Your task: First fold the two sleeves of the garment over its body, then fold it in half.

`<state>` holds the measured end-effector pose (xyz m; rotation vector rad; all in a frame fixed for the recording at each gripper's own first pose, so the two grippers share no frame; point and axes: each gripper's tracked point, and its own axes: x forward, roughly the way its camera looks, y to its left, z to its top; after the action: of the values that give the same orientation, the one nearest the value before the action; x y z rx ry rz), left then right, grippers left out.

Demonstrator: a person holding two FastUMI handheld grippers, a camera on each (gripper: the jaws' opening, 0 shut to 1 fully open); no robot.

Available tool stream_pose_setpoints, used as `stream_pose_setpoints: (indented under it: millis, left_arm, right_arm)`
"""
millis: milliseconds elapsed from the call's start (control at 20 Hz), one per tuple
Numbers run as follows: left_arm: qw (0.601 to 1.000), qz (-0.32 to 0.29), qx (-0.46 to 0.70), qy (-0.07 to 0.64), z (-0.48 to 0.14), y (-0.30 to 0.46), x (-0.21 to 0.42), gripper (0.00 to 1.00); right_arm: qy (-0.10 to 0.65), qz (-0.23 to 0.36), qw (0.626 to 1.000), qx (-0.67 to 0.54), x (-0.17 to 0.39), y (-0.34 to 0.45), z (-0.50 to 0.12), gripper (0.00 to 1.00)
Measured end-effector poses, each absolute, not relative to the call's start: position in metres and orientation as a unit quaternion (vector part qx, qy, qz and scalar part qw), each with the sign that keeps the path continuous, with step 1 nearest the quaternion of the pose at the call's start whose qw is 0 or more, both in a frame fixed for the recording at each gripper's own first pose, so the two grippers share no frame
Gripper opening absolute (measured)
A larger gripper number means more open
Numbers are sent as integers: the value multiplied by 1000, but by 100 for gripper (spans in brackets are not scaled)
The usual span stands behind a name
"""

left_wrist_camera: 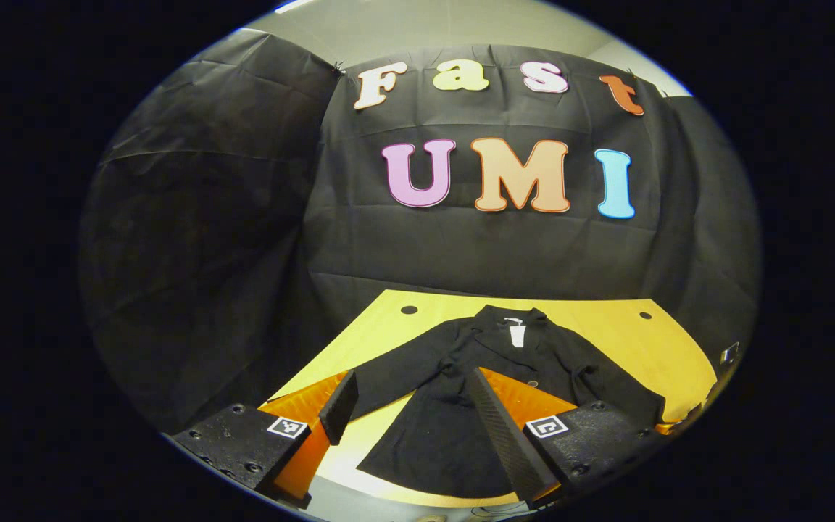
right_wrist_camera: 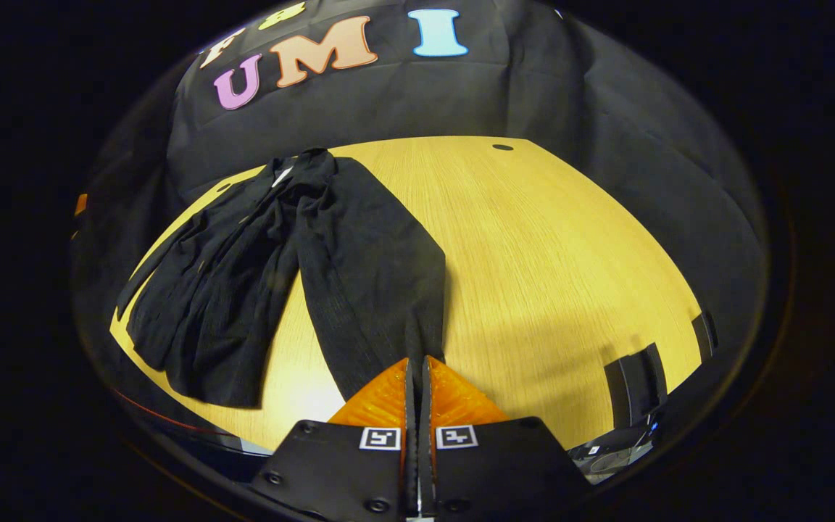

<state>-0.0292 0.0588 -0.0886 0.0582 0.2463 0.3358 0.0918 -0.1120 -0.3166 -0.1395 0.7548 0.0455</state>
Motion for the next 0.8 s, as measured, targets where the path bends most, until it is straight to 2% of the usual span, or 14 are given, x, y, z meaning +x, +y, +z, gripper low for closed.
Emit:
stream_pose_setpoints:
  millis: [200,350,600,800]
  left_arm:
    - [975,183,24,125,-87,56,-33,93]
    - [973,186,24,132,-89,50,-35,93]
    - [972,182,10,148,-109,38,-41,93]
    - [973,174,20,147,-111,38,-37,94]
  right_arm:
    - [363,13,928,-81,93,-111,-318,4]
    - [373,30,924,-75,94,-111,-318,3]
    - [389,54,919,-28,95,-114,-317,2]
    - [373,44,927,11,102,-115,-292,2]
